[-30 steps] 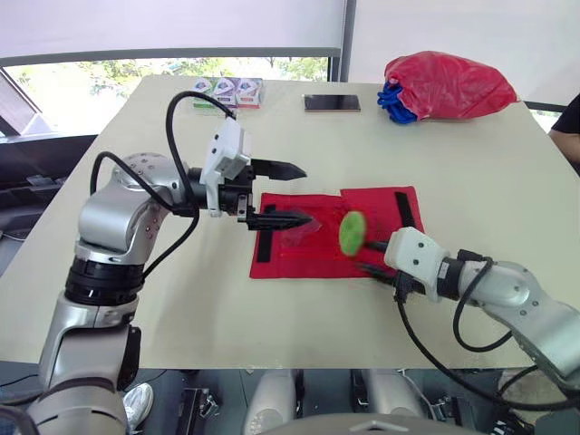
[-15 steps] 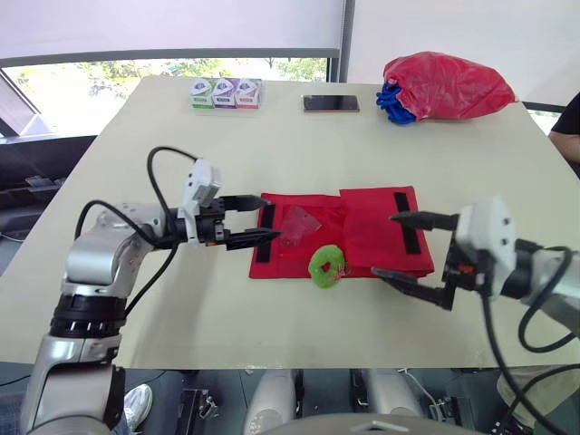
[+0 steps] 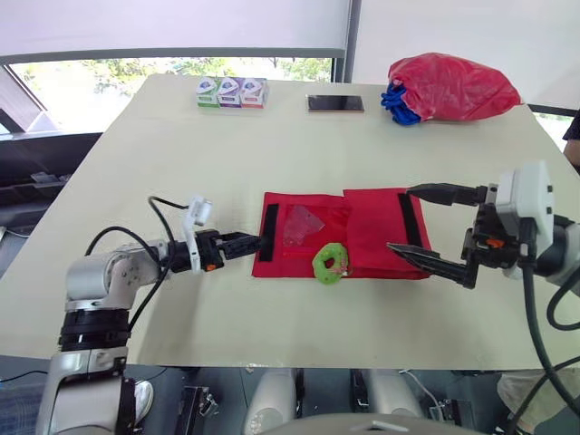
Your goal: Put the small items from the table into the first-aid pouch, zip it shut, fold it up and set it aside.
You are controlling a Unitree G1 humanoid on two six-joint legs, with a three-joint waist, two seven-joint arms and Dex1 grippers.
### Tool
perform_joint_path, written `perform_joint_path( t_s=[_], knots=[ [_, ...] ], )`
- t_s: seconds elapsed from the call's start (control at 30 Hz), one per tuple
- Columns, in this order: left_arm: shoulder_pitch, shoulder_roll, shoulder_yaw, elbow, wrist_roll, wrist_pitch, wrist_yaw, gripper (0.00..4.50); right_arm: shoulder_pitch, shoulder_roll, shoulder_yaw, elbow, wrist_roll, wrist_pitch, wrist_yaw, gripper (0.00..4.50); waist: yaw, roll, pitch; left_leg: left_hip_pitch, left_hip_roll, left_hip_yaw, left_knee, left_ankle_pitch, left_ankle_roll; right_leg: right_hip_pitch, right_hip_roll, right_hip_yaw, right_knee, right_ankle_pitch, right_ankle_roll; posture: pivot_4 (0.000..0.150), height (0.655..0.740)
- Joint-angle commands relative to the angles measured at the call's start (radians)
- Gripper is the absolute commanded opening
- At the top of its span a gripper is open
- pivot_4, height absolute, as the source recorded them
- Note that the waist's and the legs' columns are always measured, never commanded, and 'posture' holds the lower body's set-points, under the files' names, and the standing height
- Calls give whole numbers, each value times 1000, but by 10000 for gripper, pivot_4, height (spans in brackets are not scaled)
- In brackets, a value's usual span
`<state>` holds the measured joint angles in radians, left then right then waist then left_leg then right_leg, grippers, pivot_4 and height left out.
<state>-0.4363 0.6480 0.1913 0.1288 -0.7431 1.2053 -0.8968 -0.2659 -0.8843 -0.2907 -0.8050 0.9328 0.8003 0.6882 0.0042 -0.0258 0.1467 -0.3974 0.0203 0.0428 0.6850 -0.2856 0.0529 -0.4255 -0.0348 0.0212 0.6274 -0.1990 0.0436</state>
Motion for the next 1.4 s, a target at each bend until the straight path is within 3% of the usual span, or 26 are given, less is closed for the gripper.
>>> perform_joint_path(
  t_s=[0.03, 0.23, 0.53, 0.67, 0.9, 1.17, 1.3, 1.4],
  knots=[
    [-98, -46, 108, 127, -47, 178, 116, 45000, -29, -14, -12, -16, 29, -9, -27, 44456, 3, 0, 0, 0, 0, 0, 0, 0, 0, 0, 0, 0, 0, 0, 0, 1500, 7400],
    [-131, -65, 132, 202, -46, 297, 169, 45000, -25, -22, -17, -28, 42, -9, -60, 44456, -5, 0, 0, 0, 0, 0, 0, 0, 0, 0, 0, 0, 0, 0, 0, 1500, 7400],
    [-141, -92, 149, 201, -92, 337, 124, 45000, -22, -24, -6, -31, 42, -25, -67, 44456, 2, 0, -1, 1, -1, 0, 0, 0, -1, 0, -1, 0, 0, 0, 0, 1500, 7400],
    [-142, -81, 164, 209, -104, 333, 105, 34115, -26, -22, 1, -31, 45, -31, -59, 45000, 6, 0, -1, 0, -1, 0, 0, 0, -1, 0, -1, 0, 0, 0, -1, 1500, 7400],
    [-122, -62, 147, 202, -105, 318, 73, 1177, -13, -51, 52, -28, -24, -62, -5, 45000, 7, 0, -1, 0, -1, 0, 0, 0, -1, 0, -1, 0, 0, -1, -2, 1500, 7400],
    [-103, 19, 79, 217, -85, 262, -25, 202, -108, 9, 228, 126, -180, -99, 3, 45000, -1, -1, -1, 0, 0, 0, 0, 0, -1, 0, -1, 0, 0, -2, -4, 1500, 7400],
    [-116, 74, 15, 250, -59, 212, -94, 0, -177, 39, 359, 246, -320, -159, 62, 26506, -7, 0, -1, 1, 0, 1, -1, 0, -1, -1, -1, -1, 1, -2, -4, 1500, 7400],
    [-139, 115, -29, 270, -45, 179, -159, 0, -234, 87, 490, 386, -476, -251, 88, 10012, -11, 0, -1, 0, -1, 1, -1, 0, -1, -1, -1, 0, 0, -2, -4, 1500, 7400]
  ],
)
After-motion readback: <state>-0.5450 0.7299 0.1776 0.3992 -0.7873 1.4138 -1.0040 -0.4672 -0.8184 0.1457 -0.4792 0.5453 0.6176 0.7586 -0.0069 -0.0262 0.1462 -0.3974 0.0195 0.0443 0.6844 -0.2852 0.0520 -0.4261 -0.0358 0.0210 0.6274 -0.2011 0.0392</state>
